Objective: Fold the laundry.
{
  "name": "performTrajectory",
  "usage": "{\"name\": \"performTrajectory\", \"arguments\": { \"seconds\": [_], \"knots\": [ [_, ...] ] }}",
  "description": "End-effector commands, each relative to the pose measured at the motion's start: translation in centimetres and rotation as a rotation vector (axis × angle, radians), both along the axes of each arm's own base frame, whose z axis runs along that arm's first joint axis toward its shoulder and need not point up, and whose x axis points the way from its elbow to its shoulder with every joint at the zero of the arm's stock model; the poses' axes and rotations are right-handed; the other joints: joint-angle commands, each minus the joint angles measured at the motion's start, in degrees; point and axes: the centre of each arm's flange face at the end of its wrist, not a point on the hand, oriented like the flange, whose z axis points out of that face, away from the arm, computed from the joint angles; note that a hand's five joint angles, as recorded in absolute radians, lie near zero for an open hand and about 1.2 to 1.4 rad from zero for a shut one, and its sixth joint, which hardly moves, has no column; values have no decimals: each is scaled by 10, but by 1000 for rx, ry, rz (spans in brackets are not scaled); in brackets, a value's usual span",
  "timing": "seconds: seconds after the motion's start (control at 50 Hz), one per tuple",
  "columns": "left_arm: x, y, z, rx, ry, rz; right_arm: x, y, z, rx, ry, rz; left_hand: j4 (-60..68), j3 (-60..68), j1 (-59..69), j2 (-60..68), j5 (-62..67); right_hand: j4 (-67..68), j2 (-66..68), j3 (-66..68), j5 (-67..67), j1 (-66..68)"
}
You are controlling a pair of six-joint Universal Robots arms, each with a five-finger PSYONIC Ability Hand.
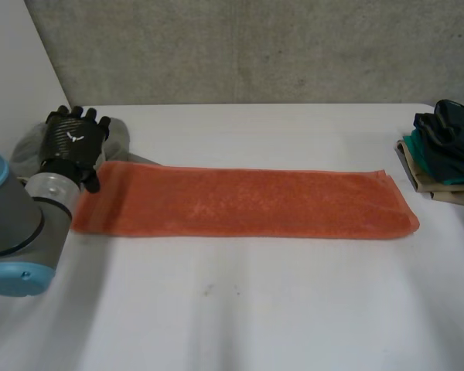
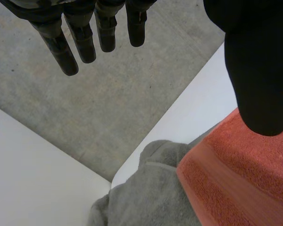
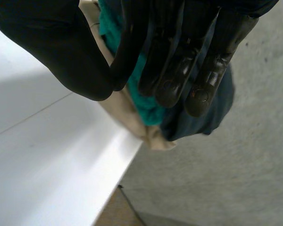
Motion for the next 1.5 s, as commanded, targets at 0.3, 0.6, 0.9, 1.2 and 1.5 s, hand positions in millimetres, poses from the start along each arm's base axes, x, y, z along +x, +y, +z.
{"name": "performTrajectory", "arguments": {
  "seconds": [0.3,0.6,0.9,1.2,1.5],
  "knots": [
    [12,10,5,22,97,22,116,25,24,27,-454,226,-4,-8,4,-3,-16,-297,-292,-297,-290,-187],
    [10,15,-1,50,114,13,118,22,-30,170,-446,226,-4,-8,4,-3,-16,-311,-305,-311,-303,-200],
    [9,16,-3,56,116,-6,117,21,-50,207,-399,223,0,-4,7,0,-12,-319,-314,-319,-312,-209],
    [9,16,0,48,116,-7,89,13,-42,170,-359,160,0,-4,7,0,-12,119,125,119,127,230],
    [13,20,10,21,123,5,-10,4,-18,154,-158,-29,-2,-6,6,-2,-14,119,125,119,127,230]
  ]
}}
